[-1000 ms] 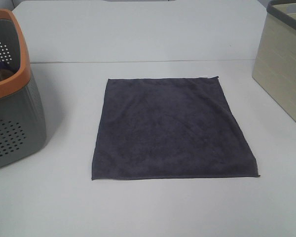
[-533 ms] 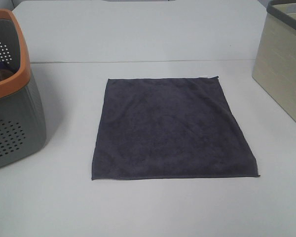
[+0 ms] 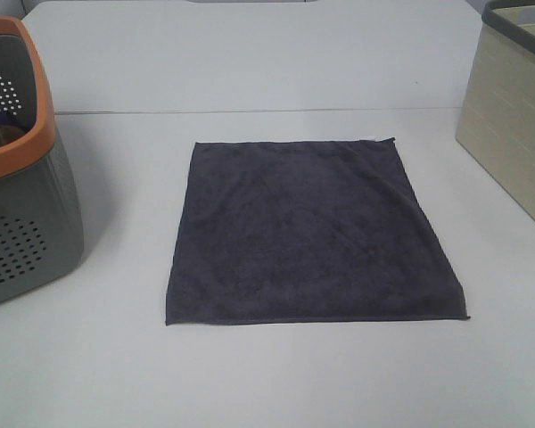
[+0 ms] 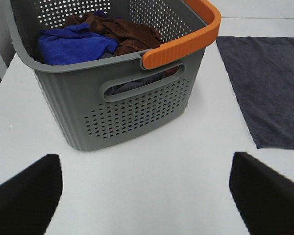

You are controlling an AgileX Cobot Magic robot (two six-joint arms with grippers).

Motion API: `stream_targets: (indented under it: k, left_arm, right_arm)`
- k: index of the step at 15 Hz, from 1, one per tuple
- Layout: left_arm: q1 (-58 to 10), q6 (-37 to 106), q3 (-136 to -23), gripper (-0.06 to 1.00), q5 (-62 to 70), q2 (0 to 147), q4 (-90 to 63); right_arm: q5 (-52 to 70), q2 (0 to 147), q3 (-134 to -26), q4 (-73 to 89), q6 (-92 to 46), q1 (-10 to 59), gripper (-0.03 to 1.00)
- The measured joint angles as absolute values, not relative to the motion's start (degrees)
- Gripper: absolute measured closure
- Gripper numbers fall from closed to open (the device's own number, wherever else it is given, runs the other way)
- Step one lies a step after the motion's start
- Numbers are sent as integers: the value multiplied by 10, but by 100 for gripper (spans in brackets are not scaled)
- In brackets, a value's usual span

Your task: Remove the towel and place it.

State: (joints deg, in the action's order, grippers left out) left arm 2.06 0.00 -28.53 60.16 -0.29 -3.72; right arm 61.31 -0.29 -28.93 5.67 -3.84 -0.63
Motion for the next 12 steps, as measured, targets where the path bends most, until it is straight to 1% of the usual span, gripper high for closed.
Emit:
stream_targets:
  k: [12]
  left_arm:
    - [21,0,-285,8,602,-3,-37]
  right_arm:
    - [613,-3,-289,57,-38,-6,31]
